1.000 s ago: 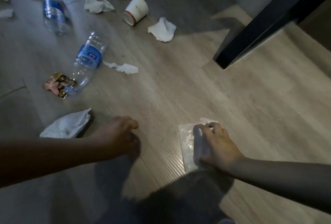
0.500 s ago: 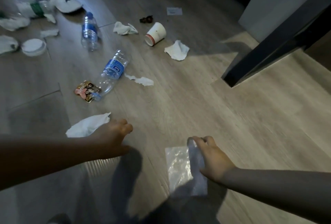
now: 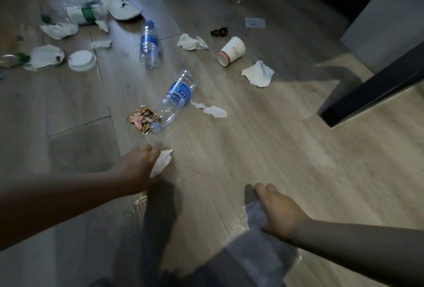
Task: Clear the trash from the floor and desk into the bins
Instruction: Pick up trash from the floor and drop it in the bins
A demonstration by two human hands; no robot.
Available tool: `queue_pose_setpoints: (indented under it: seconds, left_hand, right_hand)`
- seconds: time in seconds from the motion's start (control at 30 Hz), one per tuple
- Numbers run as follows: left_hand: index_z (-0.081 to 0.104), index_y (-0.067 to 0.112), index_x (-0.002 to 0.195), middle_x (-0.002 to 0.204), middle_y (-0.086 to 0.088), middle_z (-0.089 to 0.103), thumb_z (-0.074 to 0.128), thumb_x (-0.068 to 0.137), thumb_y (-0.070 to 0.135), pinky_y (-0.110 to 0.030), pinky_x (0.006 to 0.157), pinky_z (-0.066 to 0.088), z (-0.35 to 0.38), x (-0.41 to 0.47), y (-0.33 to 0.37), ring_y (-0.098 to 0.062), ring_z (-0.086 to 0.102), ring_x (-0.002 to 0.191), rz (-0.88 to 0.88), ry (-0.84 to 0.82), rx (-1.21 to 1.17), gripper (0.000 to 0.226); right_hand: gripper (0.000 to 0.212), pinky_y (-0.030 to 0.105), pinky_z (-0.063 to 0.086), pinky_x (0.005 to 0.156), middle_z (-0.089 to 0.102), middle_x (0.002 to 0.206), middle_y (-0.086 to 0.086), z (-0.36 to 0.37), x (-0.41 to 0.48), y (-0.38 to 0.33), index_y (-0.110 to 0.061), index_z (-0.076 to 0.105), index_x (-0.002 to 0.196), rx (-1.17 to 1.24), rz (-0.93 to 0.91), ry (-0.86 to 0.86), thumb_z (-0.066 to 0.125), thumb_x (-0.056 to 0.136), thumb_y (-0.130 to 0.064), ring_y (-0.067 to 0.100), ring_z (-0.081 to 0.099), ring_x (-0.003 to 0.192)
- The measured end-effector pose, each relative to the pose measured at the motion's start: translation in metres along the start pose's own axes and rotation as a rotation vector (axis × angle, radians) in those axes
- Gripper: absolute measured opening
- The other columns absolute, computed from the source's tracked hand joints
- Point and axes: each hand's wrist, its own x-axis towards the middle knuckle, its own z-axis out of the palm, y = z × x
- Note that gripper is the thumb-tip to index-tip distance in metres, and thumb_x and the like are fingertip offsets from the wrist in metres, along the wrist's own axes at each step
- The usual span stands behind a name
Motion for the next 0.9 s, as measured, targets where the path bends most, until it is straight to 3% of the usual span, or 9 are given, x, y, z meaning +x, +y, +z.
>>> queue_pose_setpoints:
  seconds: [0.17, 0.3, 0.4, 0.6, 0.77, 0.83, 0.9]
  left_hand:
    - [0.042, 0.022, 0.127, 0.121, -0.002, 0.047, 0.069, 0.075, 0.052, -0.025, 0.069, 0.036, 0.01, 0.004, -0.009, -0.017, 0.049, 0.104, -0.02, -0.042, 0.013, 0.066]
    - [0.04, 0.021, 0.132, 0.123, -0.003, 0.046, 0.068, 0.078, 0.047, -0.028, 0.079, 0.045, 0.012, 0.007, -0.014, -0.017, 0.048, 0.104, -0.008, -0.04, -0.017, 0.067]
    - [0.04, 0.019, 0.132, 0.122, -0.003, 0.045, 0.068, 0.08, 0.045, -0.032, 0.085, 0.048, 0.011, 0.008, -0.021, -0.017, 0.047, 0.105, -0.027, -0.038, -0.033, 0.065]
    - [0.04, 0.016, 0.132, 0.124, -0.005, 0.045, 0.069, 0.079, 0.042, -0.03, 0.083, 0.042, 0.006, 0.018, -0.045, -0.021, 0.047, 0.107, -0.118, 0.017, -0.063, 0.066]
    - [0.042, 0.012, 0.129, 0.122, -0.01, 0.047, 0.071, 0.078, 0.036, -0.031, 0.08, 0.04, 0.002, 0.029, -0.075, -0.026, 0.05, 0.107, -0.249, 0.089, -0.153, 0.063]
    - [0.044, 0.011, 0.127, 0.12, -0.011, 0.048, 0.072, 0.077, 0.035, -0.033, 0.081, 0.042, 0.002, 0.032, -0.085, -0.027, 0.05, 0.105, -0.284, 0.116, -0.178, 0.062]
    - [0.047, 0.009, 0.124, 0.119, -0.012, 0.05, 0.073, 0.076, 0.035, -0.034, 0.082, 0.042, 0.003, 0.035, -0.093, -0.028, 0.05, 0.104, -0.304, 0.149, -0.188, 0.06]
  right_hand:
    - [0.029, 0.031, 0.045, 0.07, 0.066, 0.097, 0.005, 0.0, 0.005, -0.002, -0.018, 0.039, 0.108, 0.088, -0.006, 0.028, 0.057, 0.087, -0.027, 0.025, 0.065, 0.091]
    - [0.015, 0.025, 0.044, 0.06, 0.063, 0.083, -0.006, -0.023, 0.029, -0.013, -0.024, 0.051, 0.099, 0.128, 0.028, 0.167, 0.057, 0.087, -0.03, 0.014, 0.06, 0.074]
    - [0.009, 0.026, 0.041, 0.058, 0.061, 0.077, -0.007, -0.043, 0.057, -0.03, -0.025, 0.055, 0.089, 0.154, 0.006, 0.255, 0.06, 0.083, -0.021, 0.015, 0.06, 0.073]
    - [0.007, 0.028, 0.04, 0.056, 0.056, 0.071, -0.008, -0.087, 0.12, -0.07, -0.023, 0.057, 0.081, 0.213, -0.022, 0.396, 0.058, 0.082, -0.016, 0.017, 0.057, 0.071]
    - [0.007, 0.032, 0.045, 0.063, 0.063, 0.082, 0.003, -0.116, 0.163, -0.092, -0.016, 0.063, 0.086, 0.304, 0.015, 0.506, 0.056, 0.083, -0.014, 0.024, 0.06, 0.08]
    - [0.023, 0.036, 0.051, 0.077, 0.065, 0.101, 0.006, -0.122, 0.177, -0.099, -0.016, 0.063, 0.107, 0.355, 0.026, 0.537, 0.058, 0.084, -0.015, 0.025, 0.061, 0.095]
    - [0.048, 0.039, 0.048, 0.092, 0.056, 0.126, 0.009, -0.123, 0.189, -0.102, -0.015, 0.051, 0.13, 0.359, 0.041, 0.508, 0.062, 0.084, -0.018, 0.027, 0.055, 0.114]
